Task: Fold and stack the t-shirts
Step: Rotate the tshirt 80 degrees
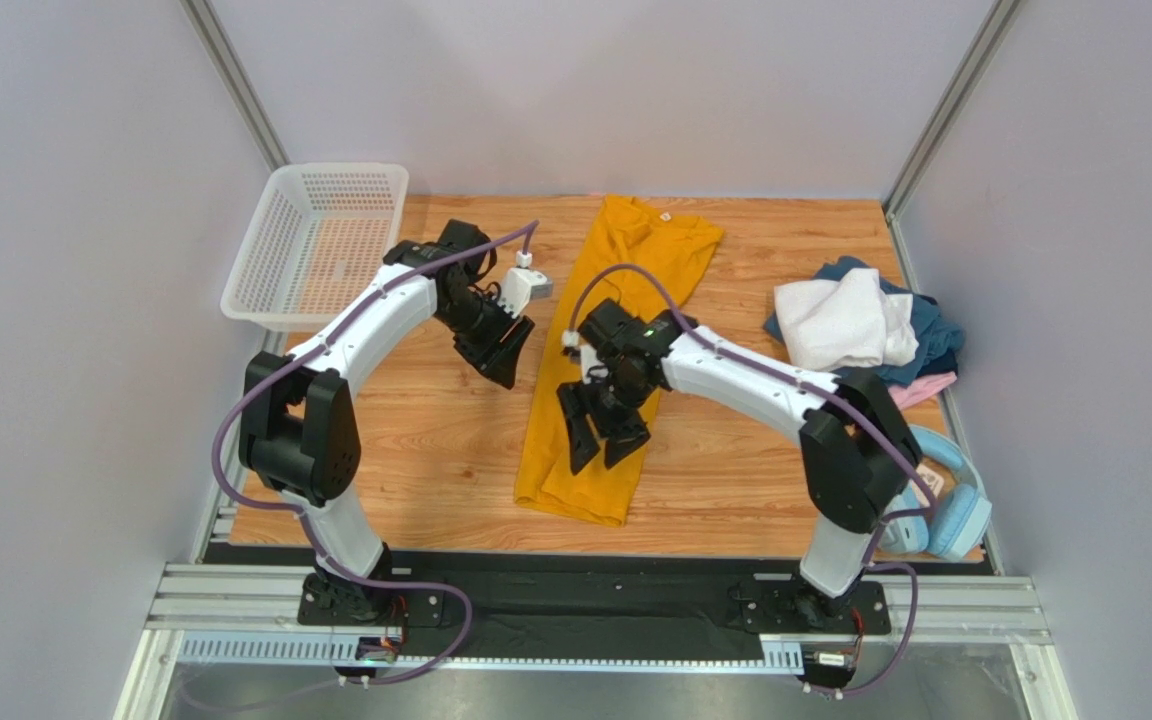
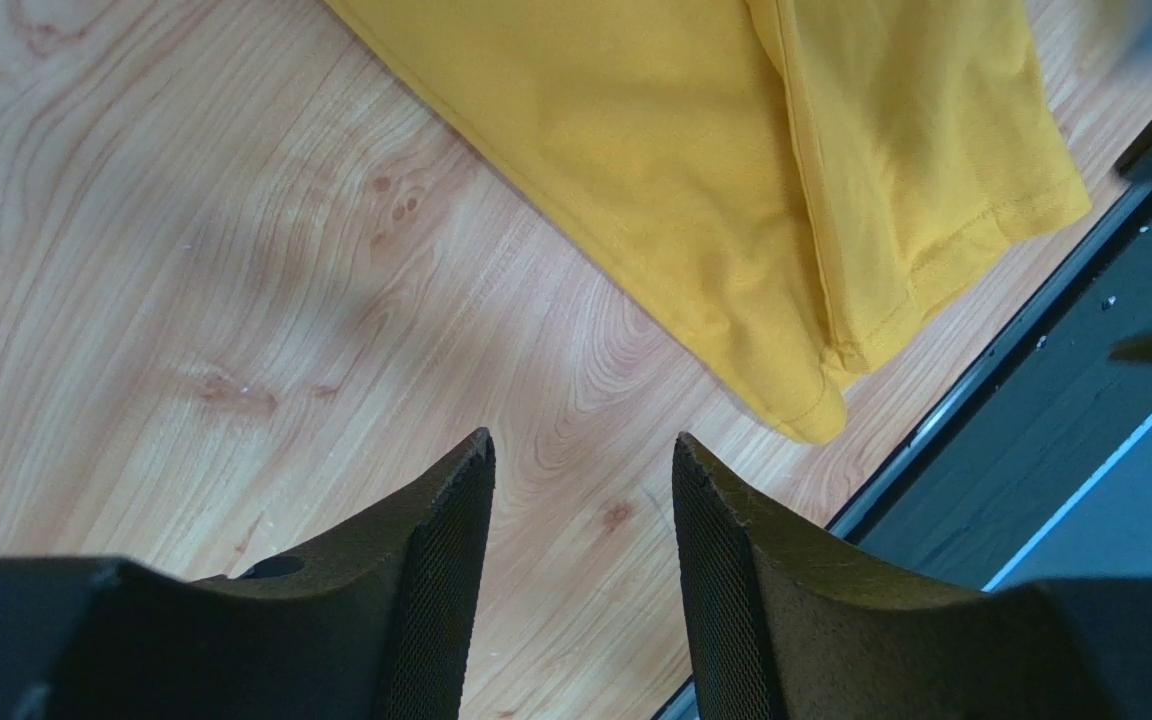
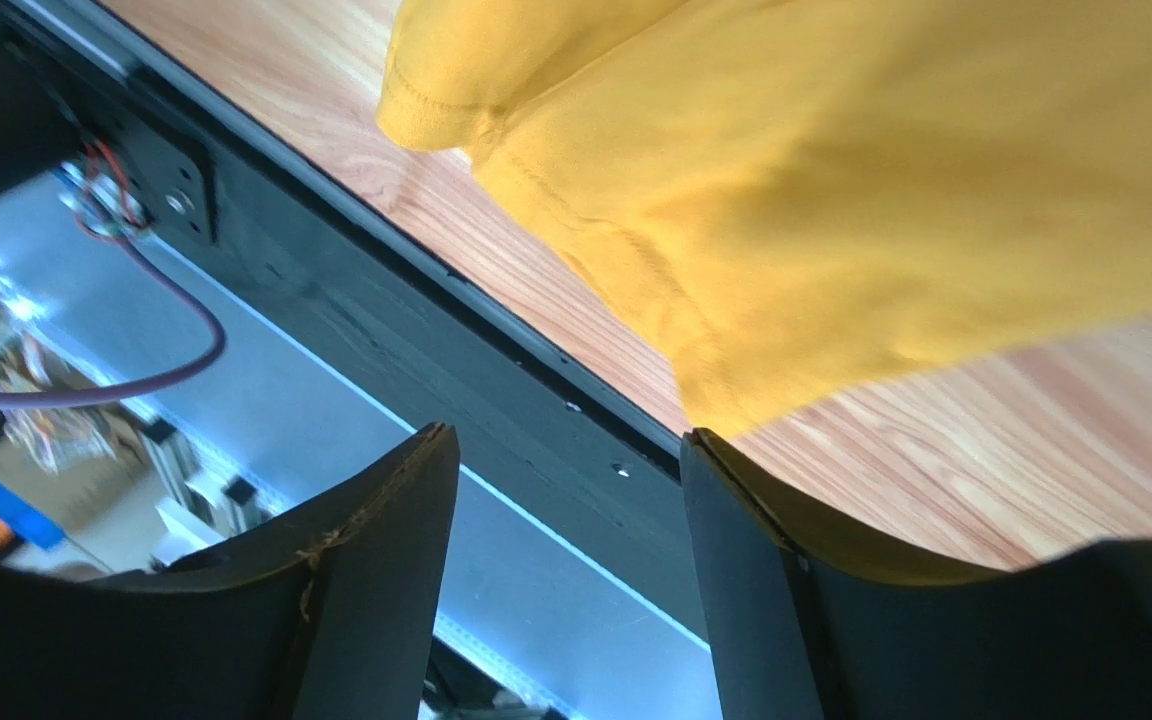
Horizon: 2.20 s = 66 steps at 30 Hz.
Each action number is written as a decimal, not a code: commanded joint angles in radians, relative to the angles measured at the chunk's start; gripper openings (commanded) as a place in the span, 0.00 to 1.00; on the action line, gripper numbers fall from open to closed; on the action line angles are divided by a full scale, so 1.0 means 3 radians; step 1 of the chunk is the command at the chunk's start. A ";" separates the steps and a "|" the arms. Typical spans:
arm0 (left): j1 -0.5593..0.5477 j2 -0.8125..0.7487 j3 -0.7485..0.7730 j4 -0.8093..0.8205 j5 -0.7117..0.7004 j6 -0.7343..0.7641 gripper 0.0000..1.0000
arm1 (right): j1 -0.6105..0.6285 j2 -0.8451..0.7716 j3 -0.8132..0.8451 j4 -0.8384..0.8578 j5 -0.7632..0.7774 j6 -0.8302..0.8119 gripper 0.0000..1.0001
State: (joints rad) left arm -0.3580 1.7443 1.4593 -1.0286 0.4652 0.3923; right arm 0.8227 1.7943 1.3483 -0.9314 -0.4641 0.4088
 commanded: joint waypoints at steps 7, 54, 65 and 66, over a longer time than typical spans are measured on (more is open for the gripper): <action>-0.0268 0.0071 0.0489 -0.0293 0.0418 0.0057 0.54 | -0.1376 -0.0128 0.0076 0.0650 0.0550 0.0243 0.52; -0.1634 0.1641 0.0904 -0.0596 0.0393 0.0359 0.54 | -0.2318 0.2962 0.3380 0.0752 -0.0810 0.0729 0.48; -0.1665 0.1626 0.0587 -0.0800 0.0469 0.0558 0.54 | -0.2471 0.3320 0.3948 0.0946 -0.1035 0.1040 0.49; -0.1716 0.1615 0.0520 -0.0835 0.0474 0.0579 0.54 | -0.2491 0.3325 0.3948 0.1008 -0.1051 0.1081 0.50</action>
State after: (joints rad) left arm -0.8421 2.2356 1.6844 -1.2240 0.6178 0.4866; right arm 0.1116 2.7464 2.4821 -0.7048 -0.7704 0.6765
